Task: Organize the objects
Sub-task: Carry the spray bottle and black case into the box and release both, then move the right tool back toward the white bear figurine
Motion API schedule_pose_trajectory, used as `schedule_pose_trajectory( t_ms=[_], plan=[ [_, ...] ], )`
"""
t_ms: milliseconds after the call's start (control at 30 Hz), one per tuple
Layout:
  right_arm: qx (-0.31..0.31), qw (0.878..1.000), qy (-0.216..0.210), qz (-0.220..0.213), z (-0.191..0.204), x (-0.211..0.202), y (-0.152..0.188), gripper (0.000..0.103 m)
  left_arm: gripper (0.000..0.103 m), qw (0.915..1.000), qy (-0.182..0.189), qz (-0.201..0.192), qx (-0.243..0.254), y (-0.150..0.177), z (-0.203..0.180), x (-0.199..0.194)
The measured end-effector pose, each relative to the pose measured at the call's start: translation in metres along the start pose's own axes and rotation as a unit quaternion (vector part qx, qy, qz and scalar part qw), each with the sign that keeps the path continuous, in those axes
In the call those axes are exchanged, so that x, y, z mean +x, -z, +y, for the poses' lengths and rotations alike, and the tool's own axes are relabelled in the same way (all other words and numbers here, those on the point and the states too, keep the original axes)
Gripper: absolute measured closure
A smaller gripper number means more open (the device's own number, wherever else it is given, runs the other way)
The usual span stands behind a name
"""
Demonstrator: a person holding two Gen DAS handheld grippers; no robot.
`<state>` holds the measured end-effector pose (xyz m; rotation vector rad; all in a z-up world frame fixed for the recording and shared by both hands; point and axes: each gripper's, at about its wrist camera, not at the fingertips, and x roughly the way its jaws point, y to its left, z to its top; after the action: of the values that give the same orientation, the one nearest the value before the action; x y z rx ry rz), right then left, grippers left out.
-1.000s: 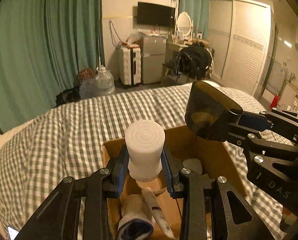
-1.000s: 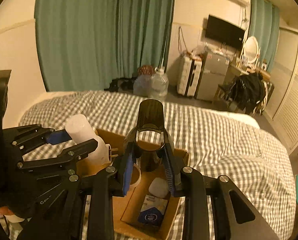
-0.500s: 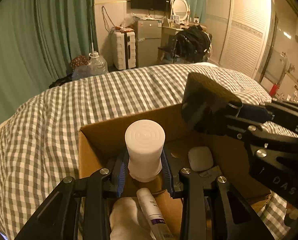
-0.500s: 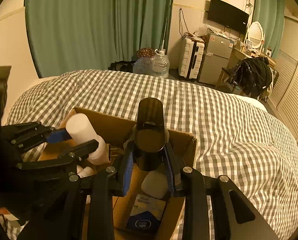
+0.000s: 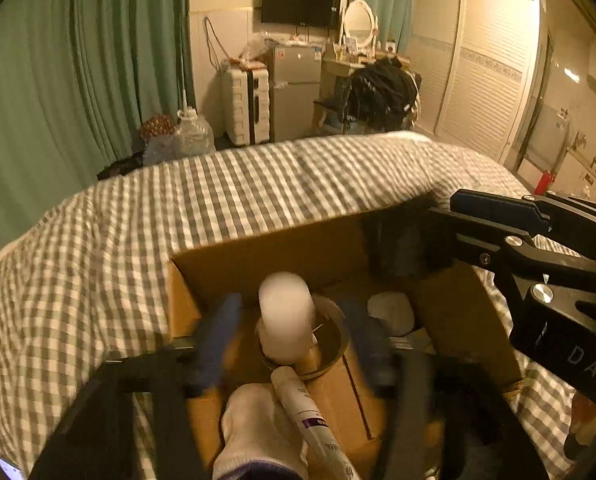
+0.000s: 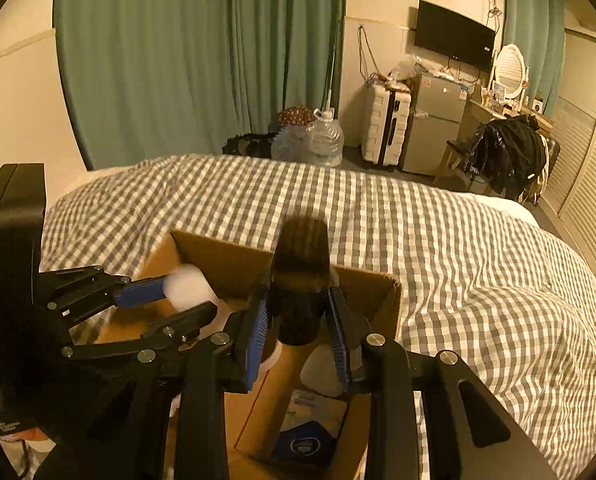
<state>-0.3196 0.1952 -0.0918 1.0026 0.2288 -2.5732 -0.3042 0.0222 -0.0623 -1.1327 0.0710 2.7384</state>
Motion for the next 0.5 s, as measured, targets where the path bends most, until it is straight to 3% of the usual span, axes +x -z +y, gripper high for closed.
schedule_pose_trajectory(
  t_ms=[67, 100, 233, 333, 500],
  plan=[
    [0.005, 1.0, 0.002, -0.013, 0.004, -0.014, -0.004, 0.048, 0.027, 0.9999, -0.002, -0.013, 0.002, -0.004, -0.001, -0.013],
    [0.008, 1.0, 0.005, -0.019, 0.005, -0.02, -0.007, 0.043, 0.027, 0.9998, -0.005, -0.017, 0.004, -0.007, -0.002, -0.021],
    [0.008, 0.999, 0.015, -0.049, 0.013, -0.059, -0.02, 0.04, 0.019, 0.9988, -0.026, -0.041, 0.007, -0.016, -0.002, -0.056],
    [0.003, 0.997, 0.028, -0.071, 0.02, -0.09, -0.028, 0.027, 0.013, 0.9979, -0.028, -0.058, 0.0, -0.023, -0.001, -0.084],
    [0.003, 0.992, 0.044, -0.117, 0.031, -0.151, -0.042, 0.014, 0.006, 0.9941, -0.037, -0.102, -0.002, -0.032, -0.003, -0.146]
  ],
)
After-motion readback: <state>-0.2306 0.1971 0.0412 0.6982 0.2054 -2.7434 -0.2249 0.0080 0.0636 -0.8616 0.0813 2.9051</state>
